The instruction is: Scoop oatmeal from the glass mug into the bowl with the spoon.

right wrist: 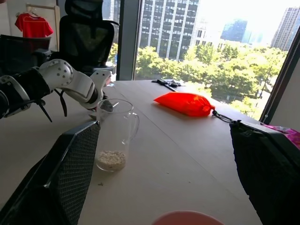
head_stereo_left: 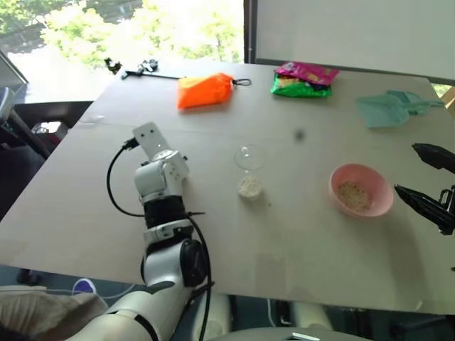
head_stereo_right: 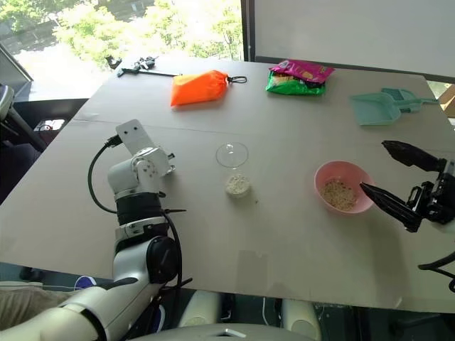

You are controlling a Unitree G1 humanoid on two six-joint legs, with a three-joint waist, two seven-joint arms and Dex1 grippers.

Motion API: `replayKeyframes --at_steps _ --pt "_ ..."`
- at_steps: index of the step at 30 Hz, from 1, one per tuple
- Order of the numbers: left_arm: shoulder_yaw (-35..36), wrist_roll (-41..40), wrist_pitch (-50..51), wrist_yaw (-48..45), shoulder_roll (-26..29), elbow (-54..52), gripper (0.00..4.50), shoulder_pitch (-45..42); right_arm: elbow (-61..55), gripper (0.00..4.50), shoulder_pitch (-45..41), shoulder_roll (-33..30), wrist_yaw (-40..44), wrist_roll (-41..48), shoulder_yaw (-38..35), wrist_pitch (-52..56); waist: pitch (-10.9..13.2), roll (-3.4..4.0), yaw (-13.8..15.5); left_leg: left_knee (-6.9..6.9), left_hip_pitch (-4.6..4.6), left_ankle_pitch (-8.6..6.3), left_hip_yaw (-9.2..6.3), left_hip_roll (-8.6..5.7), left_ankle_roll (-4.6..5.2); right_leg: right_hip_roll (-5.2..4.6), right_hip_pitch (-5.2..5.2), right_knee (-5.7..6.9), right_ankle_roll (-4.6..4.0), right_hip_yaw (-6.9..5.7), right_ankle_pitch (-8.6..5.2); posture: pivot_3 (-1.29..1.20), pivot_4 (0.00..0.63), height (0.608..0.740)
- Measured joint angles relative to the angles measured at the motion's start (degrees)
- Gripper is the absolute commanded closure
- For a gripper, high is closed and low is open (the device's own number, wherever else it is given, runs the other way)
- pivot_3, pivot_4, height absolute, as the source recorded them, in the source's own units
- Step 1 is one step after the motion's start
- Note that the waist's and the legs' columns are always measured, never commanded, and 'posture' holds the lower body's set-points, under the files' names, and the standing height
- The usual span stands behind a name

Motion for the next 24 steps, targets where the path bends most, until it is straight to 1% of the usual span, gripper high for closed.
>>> replayKeyframes --at_steps 1,2,5,7,11,12,13,14,15,16,17,19,21,22,23,24 --pt "0.16 0.01 -0.2 0.35 0.11 0.13 4.2 0.0 -0.17 0.0 0.11 -0.01 -0.29 0.0 0.0 0.34 0.0 0.0 -0.01 0.01 0.0 0.0 0.0 0.0 -0.01 0.0 0.0 0.02 0.0 0.0 0.0 0.0 0.15 0.74" --pt "0.35 -0.05 -0.59 0.85 0.13 0.25 4.38 -0.02 -0.4 0.0 0.24 -0.1 -0.8 0.01 -0.01 0.8 0.0 0.0 0.01 0.02 0.0 0.01 -0.01 0.0 -0.01 -0.01 0.01 0.03 0.0 -0.01 0.0 0.0 0.15 0.74" --pt "0.45 -0.07 -0.78 0.96 0.05 0.36 4.38 -0.01 -0.93 0.0 0.6 -0.66 -2.25 -0.36 -0.01 1.87 0.0 0.01 -0.03 0.03 0.01 0.01 0.0 -0.01 -0.01 -0.01 0.02 0.04 0.0 0.0 0.0 0.0 0.15 0.74" --pt "0.7 -0.28 -0.8 0.95 -0.05 0.05 4.38 0.07 -1.55 0.0 0.92 -1.44 -5.18 -2.3 0.01 3.06 0.0 0.01 -0.06 0.03 0.01 0.01 0.0 -0.01 -0.01 -0.02 0.02 0.03 0.0 0.0 0.0 0.0 0.15 0.74" --pt "0.19 -0.61 -0.95 -0.35 -0.18 -2.75 4.38 2.05 -2.63 0.0 -2.16 -1.37 -15.2 -5.42 0.48 4.98 0.01 -0.01 -0.13 0.03 -0.02 0.1 -0.01 -0.01 -0.18 -0.03 -0.02 0.03 0.01 0.04 0.0 0.0 0.15 0.74" --pt "-0.06 -0.84 -0.95 -1.03 -0.12 -3.81 4.38 2.61 -3.31 0.0 -3.28 -1.83 -17.27 -5.19 0.98 6.83 0.03 -0.03 -0.15 0.03 -0.04 0.14 -0.01 0.0 -0.24 -0.02 -0.02 0.02 0.0 0.01 0.0 0.0 0.15 0.74" --pt "-0.54 -1.2 -1.05 -2.52 0.26 -5.09 4.38 3.22 -4.57 0.0 -5.23 -3.92 -20.53 -5.76 2.75 10.01 0.08 -0.01 -0.3 0.03 -0.09 0.15 0.01 0.0 -0.26 -0.03 -0.11 0.04 0.0 0.08 0.0 0.0 0.15 0.74" --pt "-3.26 -1.21 -2.35 -5.74 1.65 -6.95 4.38 3.97 -6.62 0.0 -9.11 -7.18 -26.48 -6.41 5.07 15.31 0.16 -0.06 -0.44 0.03 -0.13 0.15 0.05 0.0 -0.26 -0.03 -0.2 0.08 0.0 0.13 0.01 0.0 0.15 0.74" --pt "-4.24 -1.31 -2.97 -7.16 2.14 -7.77 4.38 4.02 -7.22 0.0 -10.49 -8.01 -28.41 -6.26 5.49 17.08 0.23 -0.17 -0.42 0.02 -0.19 0.17 0.02 0.02 -0.29 -0.02 -0.25 0.1 -0.01 0.09 0.01 0.0 0.15 0.74" --pt "-7.07 -1.46 -5.17 -11.63 4.14 -9.88 4.38 4.35 -7.91 0.0 -14.88 -9.56 -32.65 -4.97 6.82 21.61 0.29 -0.28 -0.38 0.03 -0.2 0.19 0.04 0.05 -0.33 -0.01 -0.25 0.1 -0.03 0.02 0.01 0.0 0.15 0.74" --pt "-10.6 -2.94 -8.8 -19.78 7.81 -12.51 4.38 4.84 -7.82 0.0 -20.86 -10.13 -36.11 -3.44 8.66 25.35 0.36 -0.34 -0.51 0.0 -0.23 0.2 0.1 0.08 -0.34 0.01 -0.3 0.1 -0.05 0.04 0.01 0.0 0.15 0.74" --pt "-14.62 -5.89 -14.28 -30.51 10.75 -16.91 4.38 4.53 -7.64 0.0 -26.71 -9.93 -39.34 -2.1 10.89 28.07 0.35 -0.34 -0.17 -0.01 -0.27 0.2 0.19 0.07 -0.35 -0.02 -0.28 0.01 -0.08 -0.06 -0.01 0.0 0.15 0.74" --pt "-18.73 -8.85 -19.54 -41.65 14.07 -21.32 4.38 4.2 -5.65 0.0 -36.34 -5.27 -44.49 0.93 15.15 32.68 0.31 -0.26 -0.13 -0.04 -0.31 0.2 0.25 0.02 -0.35 -0.09 -0.26 -0.11 -0.08 -0.03 -0.01 0.0 0.15 0.74" --pt "-19.85 -9.36 -21.1 -44.02 14.25 -21.93 4.38 4.1 -5.07 0.0 -38.23 -4.08 -45.58 1.86 16.35 33.82 0.3 -0.25 -0.02 -0.04 -0.32 0.19 0.27 0.01 -0.34 -0.09 -0.25 -0.15 -0.07 -0.02 -0.01 0.0 0.15 0.74" --pt "-21.84 -9.91 -24.69 -49.23 15.98 -22.08 4.38 4.51 -3.3 0.0 -43.1 -0.12 -48.49 3.72 18.98 36.8 0.31 -0.28 -0.23 -0.04 -0.34 0.19 0.3 0.03 -0.33 -0.07 -0.26 -0.17 -0.06 -0.01 -0.01 0.0 0.15 0.74" --pt "-23.2 -10.29 -26.18 -52.16 16.64 -22.05 4.38 4.6 -2.38 0.0 -45.48 2.07 -50.52 4.89 20.13 38.38 0.32 -0.26 -0.27 -0.04 -0.41 0.19 0.32 0.04 -0.33 -0.06 -0.34 -0.17 -0.06 0.01 -0.01 0.0 0.15 0.74"
